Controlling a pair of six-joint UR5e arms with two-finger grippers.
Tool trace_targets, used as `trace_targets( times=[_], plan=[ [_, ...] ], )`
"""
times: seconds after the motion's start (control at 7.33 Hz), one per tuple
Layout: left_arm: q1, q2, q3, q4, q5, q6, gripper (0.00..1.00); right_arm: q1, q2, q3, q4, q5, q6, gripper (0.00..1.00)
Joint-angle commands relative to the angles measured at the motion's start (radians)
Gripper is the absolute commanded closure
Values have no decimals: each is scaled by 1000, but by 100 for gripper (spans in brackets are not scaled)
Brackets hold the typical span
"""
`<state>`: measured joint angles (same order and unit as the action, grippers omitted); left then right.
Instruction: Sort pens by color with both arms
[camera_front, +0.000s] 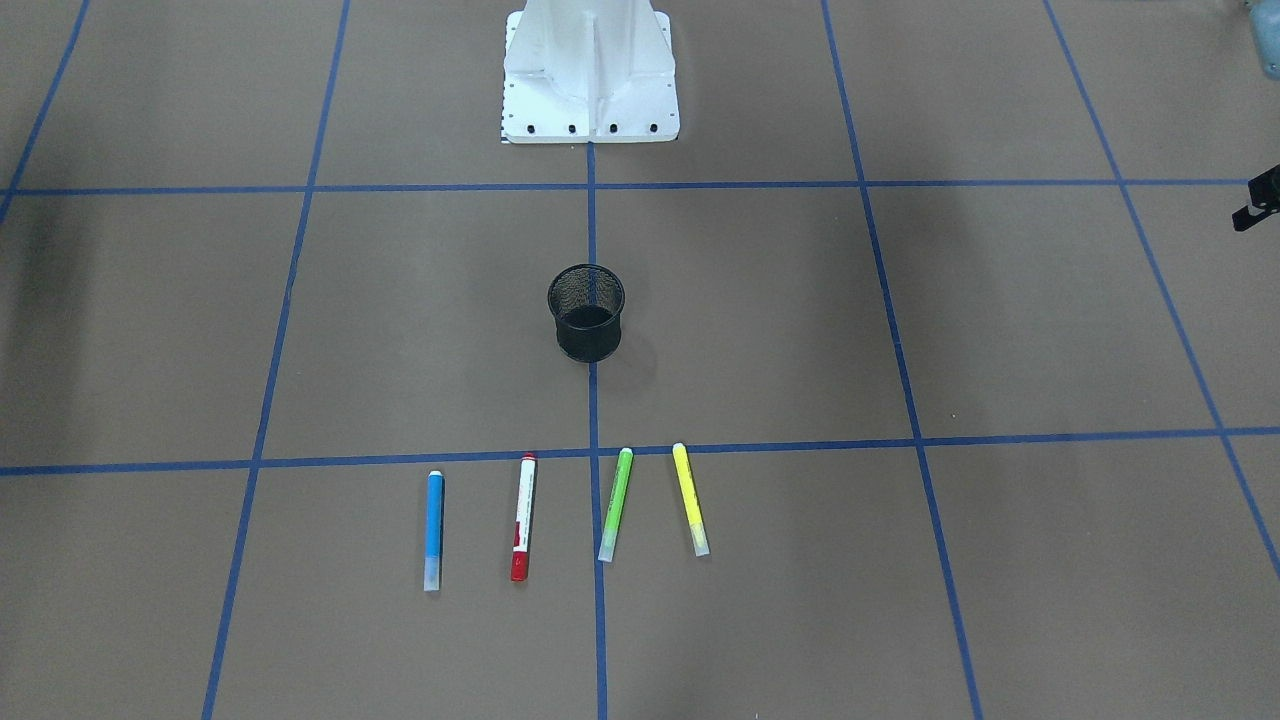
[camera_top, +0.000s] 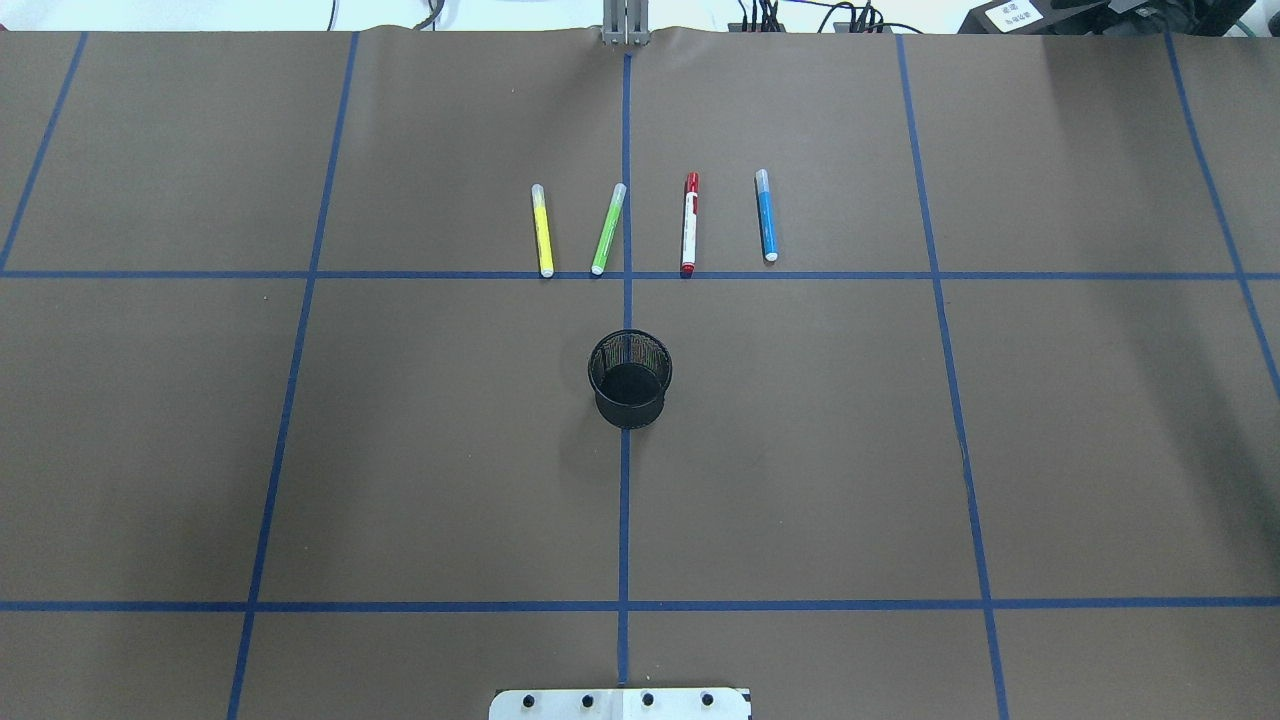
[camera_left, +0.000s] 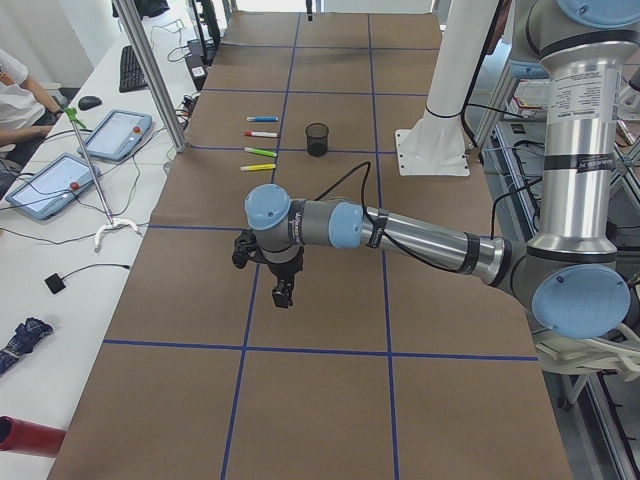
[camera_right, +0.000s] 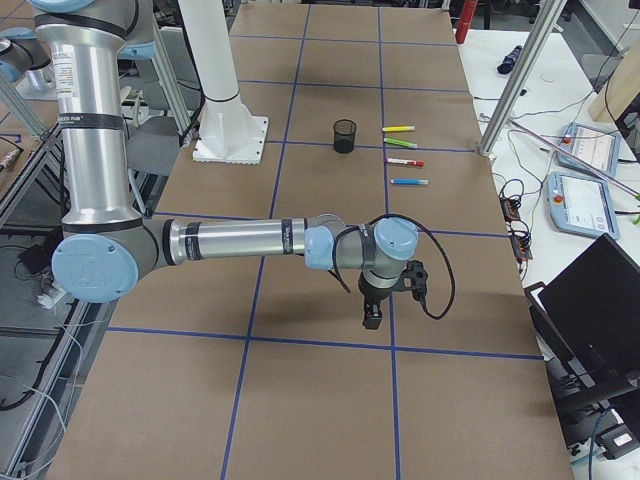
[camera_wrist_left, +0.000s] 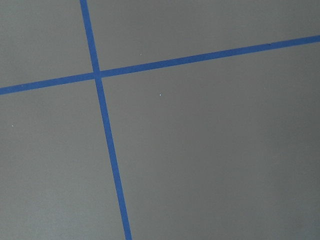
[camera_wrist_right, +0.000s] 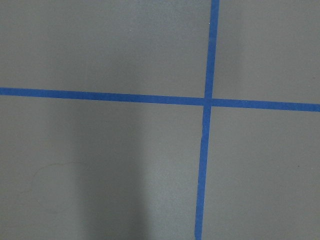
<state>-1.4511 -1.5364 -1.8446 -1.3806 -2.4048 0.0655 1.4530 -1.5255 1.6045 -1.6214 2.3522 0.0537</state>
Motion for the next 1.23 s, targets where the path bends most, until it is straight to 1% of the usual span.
trace_targets(
  times=[0.0,1.09],
  plan=[
    [-2,2,-2,-2,-2,2,0,0,4,0,0,-1,0,0],
    [1,-1,-7,-3,-1,2,0,0,5,-9,0,-1,0,0]
  ],
)
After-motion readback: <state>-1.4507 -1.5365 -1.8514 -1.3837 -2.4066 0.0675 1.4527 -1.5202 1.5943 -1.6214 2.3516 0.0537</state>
